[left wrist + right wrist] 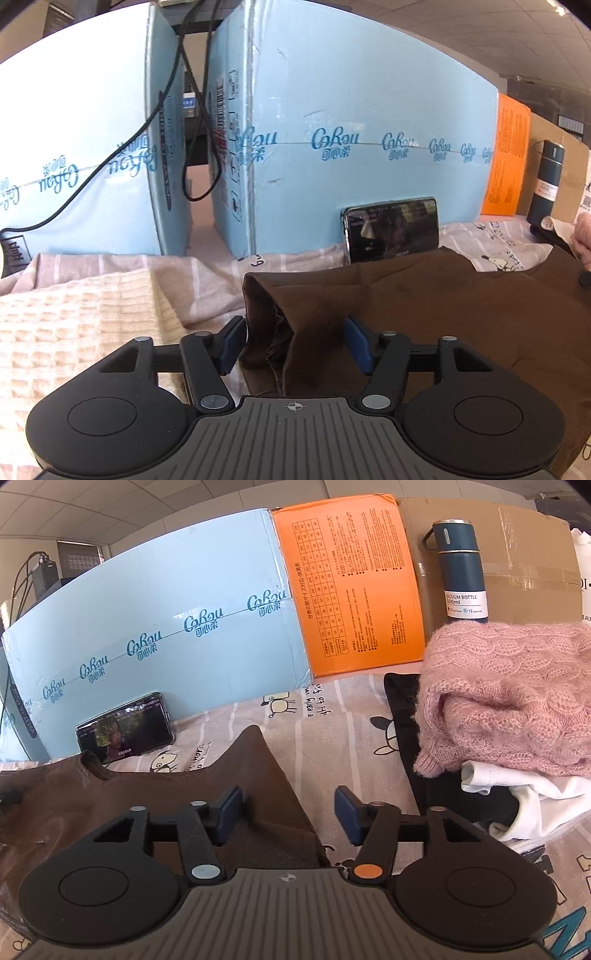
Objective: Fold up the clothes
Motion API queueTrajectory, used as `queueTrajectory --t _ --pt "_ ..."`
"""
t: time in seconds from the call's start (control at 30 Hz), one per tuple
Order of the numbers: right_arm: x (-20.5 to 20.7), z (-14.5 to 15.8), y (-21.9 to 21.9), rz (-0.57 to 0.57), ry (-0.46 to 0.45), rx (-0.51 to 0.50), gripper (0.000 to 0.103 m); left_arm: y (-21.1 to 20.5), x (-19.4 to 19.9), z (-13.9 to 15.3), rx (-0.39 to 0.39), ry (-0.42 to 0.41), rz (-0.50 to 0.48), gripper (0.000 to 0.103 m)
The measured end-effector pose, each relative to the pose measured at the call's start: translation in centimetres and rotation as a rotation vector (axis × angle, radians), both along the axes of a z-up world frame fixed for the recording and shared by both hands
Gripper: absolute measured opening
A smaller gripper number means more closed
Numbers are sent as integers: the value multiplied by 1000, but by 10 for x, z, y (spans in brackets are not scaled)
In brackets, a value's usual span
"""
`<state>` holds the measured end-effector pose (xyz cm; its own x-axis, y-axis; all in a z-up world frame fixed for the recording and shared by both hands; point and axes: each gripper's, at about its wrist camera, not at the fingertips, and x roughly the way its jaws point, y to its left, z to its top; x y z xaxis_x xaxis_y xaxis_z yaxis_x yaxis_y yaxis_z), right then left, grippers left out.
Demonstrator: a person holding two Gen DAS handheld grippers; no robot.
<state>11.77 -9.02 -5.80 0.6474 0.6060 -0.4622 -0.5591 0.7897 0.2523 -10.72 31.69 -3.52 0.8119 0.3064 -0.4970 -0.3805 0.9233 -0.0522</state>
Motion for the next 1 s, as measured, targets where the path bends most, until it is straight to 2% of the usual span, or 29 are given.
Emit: queueTrajectory --t 0.07,0.13,0.27,0.33,0.4,0.47,0.5,0.63,0.77,0.9,1.0 --pt "0 0 -1 6 4 10 70 3 -10 5 -47 -36 29 66" --pt "0 0 -2 3 2 15 83 3 -23 9 -85 -77 59 68" --pt "-1 1 -4 8 -1 38 85 -7 -49 13 -172 -142 105 77" --pt "-3 4 -7 10 -10 63 86 -17 -60 14 -181 -164 103 84" --pt "-8 11 -12 2 -25 96 90 -28 -72 13 -186 -200 103 95" --pt "-14 20 -18 -6 -23 131 103 -33 -79 10 -226 -220 92 96" --pt "-18 24 -21 -8 -12 152 103 -35 -81 8 -244 -223 89 96" --pt "-40 36 -39 -19 127 236 103 -42 -80 4 -253 -193 93 97" --pt "-68 37 -64 -107 235 289 103 -42 -75 -5 -271 -133 99 97" --pt "-78 24 -78 -121 416 356 103 -44 -71 -12 -254 -82 119 97" --pt "-74 11 -72 -93 509 385 103 -46 -69 -15 -251 -66 109 97"
